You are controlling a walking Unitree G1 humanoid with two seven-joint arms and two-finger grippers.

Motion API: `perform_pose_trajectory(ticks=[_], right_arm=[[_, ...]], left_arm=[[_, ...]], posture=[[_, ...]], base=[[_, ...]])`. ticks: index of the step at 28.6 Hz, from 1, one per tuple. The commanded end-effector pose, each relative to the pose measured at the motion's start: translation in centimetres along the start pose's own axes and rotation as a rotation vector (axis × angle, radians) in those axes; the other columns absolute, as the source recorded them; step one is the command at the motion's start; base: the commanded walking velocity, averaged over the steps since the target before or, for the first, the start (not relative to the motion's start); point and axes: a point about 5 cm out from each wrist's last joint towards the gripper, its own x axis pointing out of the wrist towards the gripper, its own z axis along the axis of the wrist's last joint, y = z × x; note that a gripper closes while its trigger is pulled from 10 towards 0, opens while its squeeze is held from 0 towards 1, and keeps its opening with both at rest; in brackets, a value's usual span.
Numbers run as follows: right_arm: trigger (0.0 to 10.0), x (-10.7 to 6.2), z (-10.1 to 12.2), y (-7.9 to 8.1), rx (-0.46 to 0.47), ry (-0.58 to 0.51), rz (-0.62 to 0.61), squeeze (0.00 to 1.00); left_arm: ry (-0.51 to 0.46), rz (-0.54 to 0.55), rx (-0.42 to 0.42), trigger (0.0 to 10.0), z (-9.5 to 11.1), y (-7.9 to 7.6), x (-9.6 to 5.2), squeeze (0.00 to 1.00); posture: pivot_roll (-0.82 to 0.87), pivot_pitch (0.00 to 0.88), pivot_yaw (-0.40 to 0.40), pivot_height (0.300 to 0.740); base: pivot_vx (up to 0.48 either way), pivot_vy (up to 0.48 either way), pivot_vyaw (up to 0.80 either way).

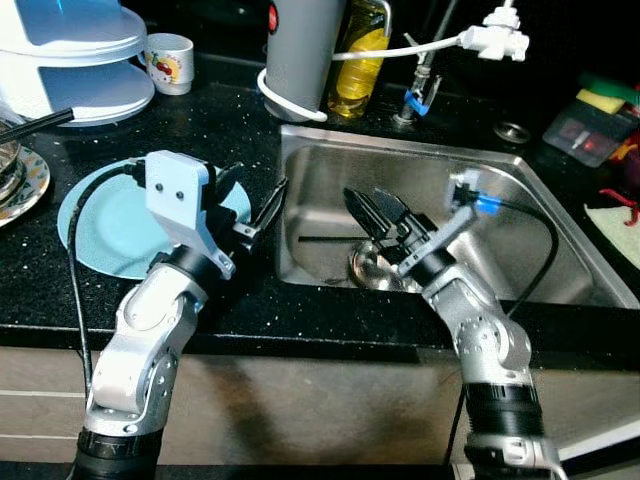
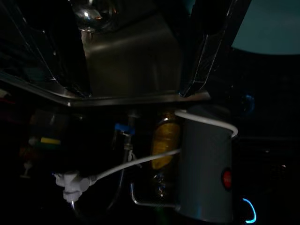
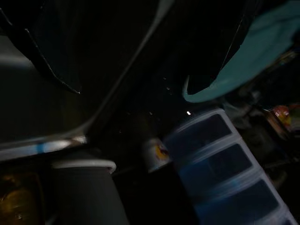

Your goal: Kitchen organization

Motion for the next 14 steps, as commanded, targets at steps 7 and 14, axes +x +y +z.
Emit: perform_pose_trajectory(ticks=[7, 14], right_arm=[[10.0, -1.2, 0.0, -0.4, 0.023, -0.088, -0.006, 0.0], [10.0, -0.9, -0.1, 0.4, 0.058, -0.104, 0.041, 0.0]], left_arm=[[-0.051, 0.084, -0.04, 10.0, 1.9, -0.3, -0.8, 0.0], [-0.051, 0.217, -0.166, 10.0, 2.0, 0.7, -2.2, 0.0]], posture=[[0.19, 0.033, -0.183, 0.74], [0.2, 0.028, -0.181, 0.74]], base=[[0.0, 0.0, 0.41], [0.0, 0.0, 0.54]])
